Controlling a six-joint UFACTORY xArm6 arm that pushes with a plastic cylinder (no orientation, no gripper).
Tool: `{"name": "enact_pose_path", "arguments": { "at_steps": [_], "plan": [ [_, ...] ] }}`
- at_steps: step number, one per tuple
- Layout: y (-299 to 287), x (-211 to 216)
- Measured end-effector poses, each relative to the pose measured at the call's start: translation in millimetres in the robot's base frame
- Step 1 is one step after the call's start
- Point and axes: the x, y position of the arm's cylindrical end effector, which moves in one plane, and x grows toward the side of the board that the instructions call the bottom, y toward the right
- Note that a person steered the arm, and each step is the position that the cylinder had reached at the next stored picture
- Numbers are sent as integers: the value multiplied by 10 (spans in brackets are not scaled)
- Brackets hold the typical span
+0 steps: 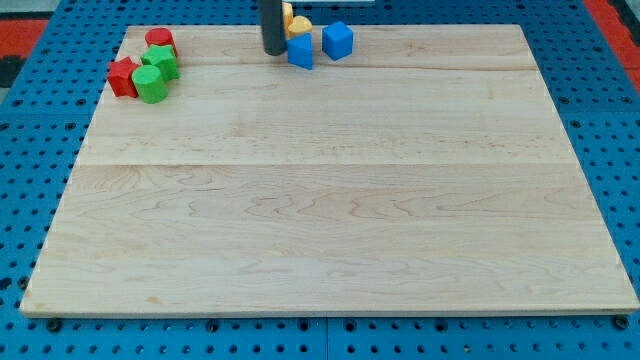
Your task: Nudge blue triangle right a bit
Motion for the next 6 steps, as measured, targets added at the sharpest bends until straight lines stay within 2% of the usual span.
{"name": "enact_pose_path", "arguments": {
  "at_steps": [1, 2, 4, 6],
  "plan": [
    [295, 17],
    [212, 364],
    [1013, 451],
    [1070, 451]
  ]
}}
